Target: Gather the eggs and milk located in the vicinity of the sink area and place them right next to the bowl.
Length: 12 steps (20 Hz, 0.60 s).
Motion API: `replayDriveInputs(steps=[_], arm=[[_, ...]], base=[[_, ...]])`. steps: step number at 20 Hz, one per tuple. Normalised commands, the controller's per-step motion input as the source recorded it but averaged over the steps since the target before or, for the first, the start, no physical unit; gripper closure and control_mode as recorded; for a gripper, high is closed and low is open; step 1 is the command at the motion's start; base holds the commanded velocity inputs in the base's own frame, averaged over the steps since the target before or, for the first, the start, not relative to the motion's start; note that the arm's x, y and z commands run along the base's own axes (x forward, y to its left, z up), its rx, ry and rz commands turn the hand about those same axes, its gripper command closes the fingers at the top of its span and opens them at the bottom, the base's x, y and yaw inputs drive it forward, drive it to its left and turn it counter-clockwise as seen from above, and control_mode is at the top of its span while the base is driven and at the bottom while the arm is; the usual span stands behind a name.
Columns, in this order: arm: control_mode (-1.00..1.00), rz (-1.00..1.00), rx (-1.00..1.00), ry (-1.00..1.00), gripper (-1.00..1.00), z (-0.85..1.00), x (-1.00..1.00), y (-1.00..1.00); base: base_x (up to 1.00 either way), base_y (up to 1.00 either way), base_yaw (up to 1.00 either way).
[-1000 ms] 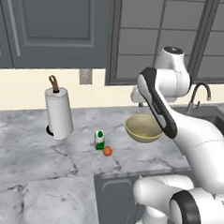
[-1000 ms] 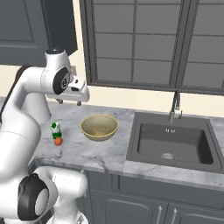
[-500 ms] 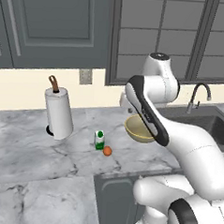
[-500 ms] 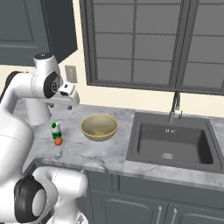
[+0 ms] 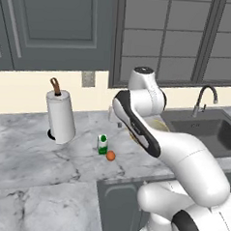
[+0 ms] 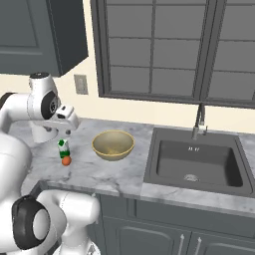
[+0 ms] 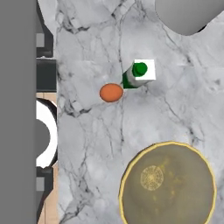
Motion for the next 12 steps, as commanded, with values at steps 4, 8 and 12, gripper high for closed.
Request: replayDriveInputs(steps=[4, 8, 12], arm=[[-1.00, -0.07, -0.01, -0.01, -1.00, -0.17, 0.06, 0.47], [-1.00, -0.10, 0.00, 0.00, -1.00, -0.28, 0.02, 0.36], [-1.00, -0.03, 0.00, 0.00, -1.00, -0.31, 0.05, 0.22]], base=[[0.00, 0.00, 0.00], [0.00, 0.00, 0.00], [0.00, 0.00, 0.00]])
